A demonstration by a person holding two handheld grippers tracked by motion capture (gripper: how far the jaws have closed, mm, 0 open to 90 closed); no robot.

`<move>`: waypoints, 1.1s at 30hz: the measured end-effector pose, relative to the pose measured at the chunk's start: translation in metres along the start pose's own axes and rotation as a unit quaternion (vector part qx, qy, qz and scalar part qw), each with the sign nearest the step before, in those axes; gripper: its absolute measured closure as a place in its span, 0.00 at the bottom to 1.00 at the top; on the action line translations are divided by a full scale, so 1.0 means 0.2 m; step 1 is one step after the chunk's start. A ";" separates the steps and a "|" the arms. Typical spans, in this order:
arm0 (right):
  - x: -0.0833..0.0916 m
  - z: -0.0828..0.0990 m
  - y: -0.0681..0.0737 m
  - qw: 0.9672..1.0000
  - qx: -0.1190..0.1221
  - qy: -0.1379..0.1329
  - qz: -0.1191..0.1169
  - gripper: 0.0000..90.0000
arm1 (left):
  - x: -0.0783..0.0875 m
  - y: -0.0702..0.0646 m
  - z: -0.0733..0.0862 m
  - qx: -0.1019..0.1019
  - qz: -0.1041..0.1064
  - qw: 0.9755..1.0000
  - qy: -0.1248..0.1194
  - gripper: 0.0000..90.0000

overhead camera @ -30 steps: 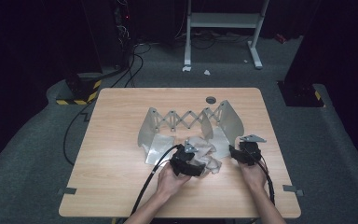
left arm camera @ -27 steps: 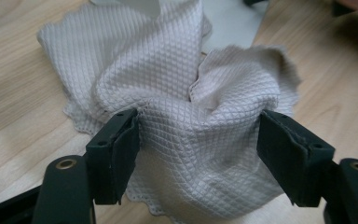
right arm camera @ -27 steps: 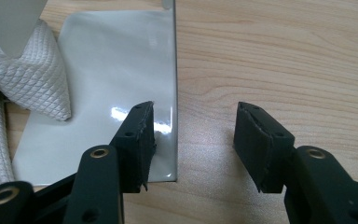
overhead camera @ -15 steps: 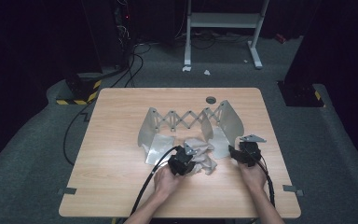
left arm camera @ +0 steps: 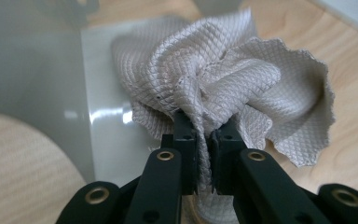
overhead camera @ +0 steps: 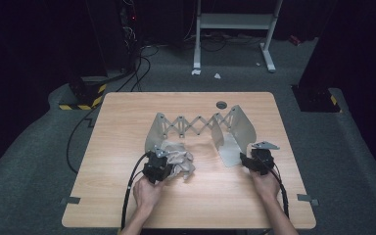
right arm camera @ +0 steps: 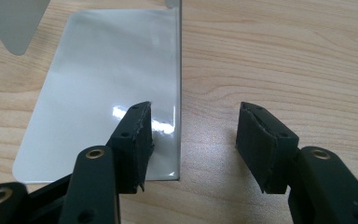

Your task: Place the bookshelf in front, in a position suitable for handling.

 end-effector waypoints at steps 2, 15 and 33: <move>0.00 0.00 0.00 1.000 0.000 0.000 0.000 0.51 | 0.01 0.01 -0.07 0.007 -0.003 1.000 -0.015 0.92; 0.00 0.00 0.00 1.000 0.002 -0.001 0.000 0.51 | 0.23 0.13 -0.56 -0.001 -0.025 0.993 -0.116 0.92; 0.00 0.00 0.01 1.000 0.005 0.001 -0.005 0.51 | -0.12 0.06 -0.34 -0.008 -0.016 1.000 -0.009 0.92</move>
Point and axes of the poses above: each handheld gripper's, and its own axes: x roughly backward along the jaws, z roughly out of its underside, y roughly to its left, the point moved 6 cm from there along -x, roughly forward along the jaws, and after that the axes turned 14 degrees about -x, right-handed, at the moved point
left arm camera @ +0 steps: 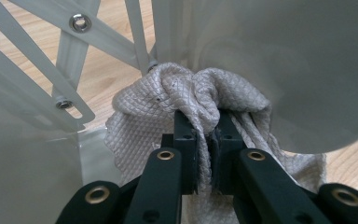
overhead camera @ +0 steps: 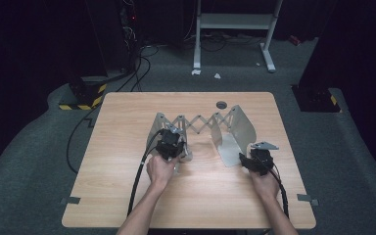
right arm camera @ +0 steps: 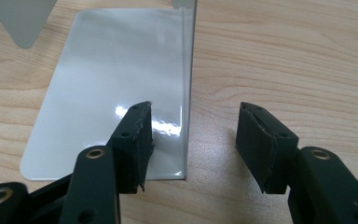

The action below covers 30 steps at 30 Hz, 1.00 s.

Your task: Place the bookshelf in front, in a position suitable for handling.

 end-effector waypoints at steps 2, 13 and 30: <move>0.00 0.00 0.00 1.000 0.000 0.001 0.000 0.51 | 0.05 0.02 -0.04 0.002 0.000 1.000 -0.018 0.92; 0.00 0.00 0.00 1.000 -0.002 0.001 0.000 0.51 | 0.20 0.11 -0.26 0.006 -0.004 0.998 -0.067 0.92; 0.00 0.00 0.00 1.000 -0.003 0.001 -0.002 0.51 | -0.09 -0.01 0.02 -0.008 0.009 1.000 0.023 0.92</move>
Point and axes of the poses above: each handheld gripper's, and its own axes: x roughly backward along the jaws, z roughly out of its underside, y roughly to its left, the point moved 6 cm from there along -x, roughly forward along the jaws, and after that the axes turned 14 degrees about -x, right-handed, at the moved point
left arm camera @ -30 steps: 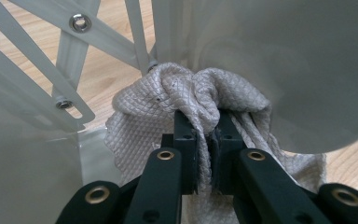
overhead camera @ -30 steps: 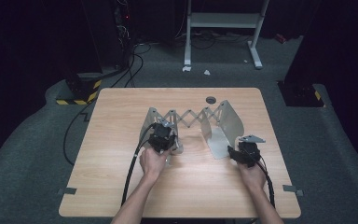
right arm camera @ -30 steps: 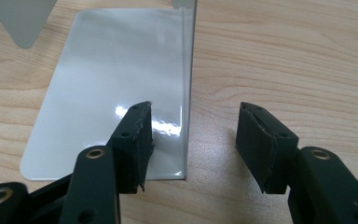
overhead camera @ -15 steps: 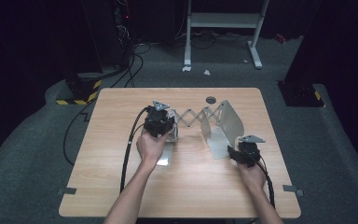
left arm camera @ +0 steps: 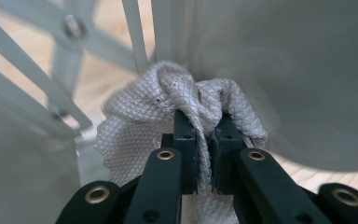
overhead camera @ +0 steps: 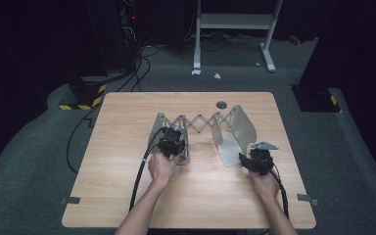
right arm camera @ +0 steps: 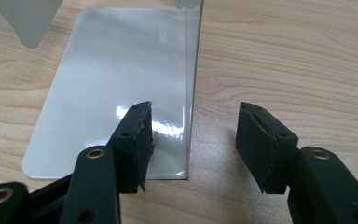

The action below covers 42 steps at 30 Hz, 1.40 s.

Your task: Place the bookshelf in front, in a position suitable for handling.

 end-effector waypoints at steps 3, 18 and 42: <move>0.00 0.00 0.00 1.000 0.001 0.001 0.000 0.51 | -0.03 0.00 0.03 0.001 0.001 1.000 0.011 0.92; 0.00 0.00 0.00 1.000 0.007 -0.001 0.000 0.52 | 0.26 0.12 -0.23 -0.012 -0.028 0.997 -0.068 0.92; 0.00 0.00 0.00 1.000 0.008 -0.001 -0.001 0.51 | -0.01 0.00 0.28 -0.029 -0.013 0.996 0.077 0.92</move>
Point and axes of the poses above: each handheld gripper's, and its own axes: x roughly backward along the jaws, z roughly out of its underside, y roughly to its left, the point moved 6 cm from there along -x, roughly forward along the jaws, and after that the axes turned 14 degrees about -x, right-handed, at the moved point
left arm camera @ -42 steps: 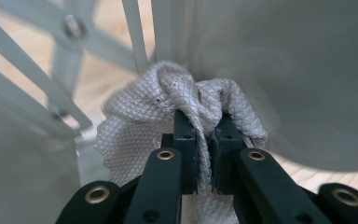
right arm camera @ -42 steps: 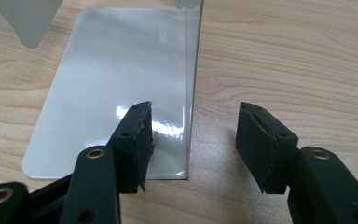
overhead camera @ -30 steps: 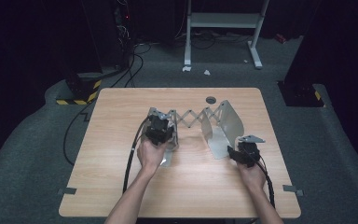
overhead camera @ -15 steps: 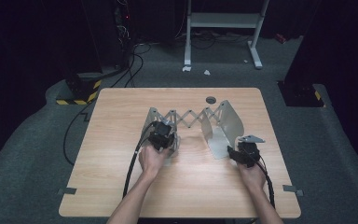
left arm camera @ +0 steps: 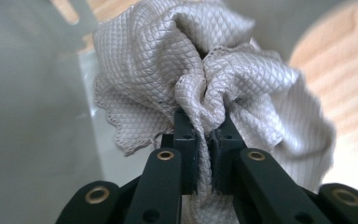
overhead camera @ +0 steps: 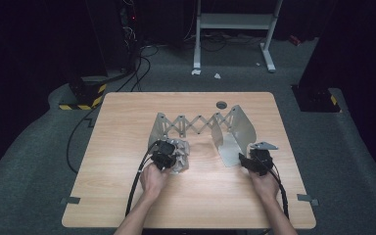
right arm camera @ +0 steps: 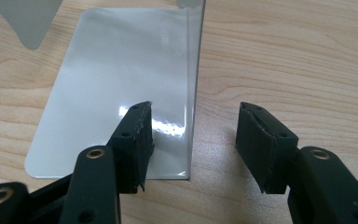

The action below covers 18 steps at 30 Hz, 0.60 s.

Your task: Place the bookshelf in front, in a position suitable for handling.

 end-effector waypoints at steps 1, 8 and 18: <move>0.00 0.00 0.00 1.000 0.001 0.000 0.000 0.51 | 0.02 0.00 0.02 -0.003 0.002 1.000 0.006 0.92; 0.00 0.00 0.00 1.000 -0.001 0.000 -0.001 0.51 | 0.06 -0.02 0.07 -0.007 0.007 1.000 0.017 0.92; 0.00 0.00 0.00 1.000 -0.001 0.001 -0.002 0.51 | -0.06 0.03 -0.09 -0.010 -0.035 0.999 0.013 0.91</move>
Point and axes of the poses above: each handheld gripper's, and its own axes: x roughly backward along the jaws, z roughly out of its underside, y roughly to its left, the point moved 6 cm from there along -x, roughly forward along the jaws, and after that the axes turned 14 degrees about -x, right-handed, at the moved point
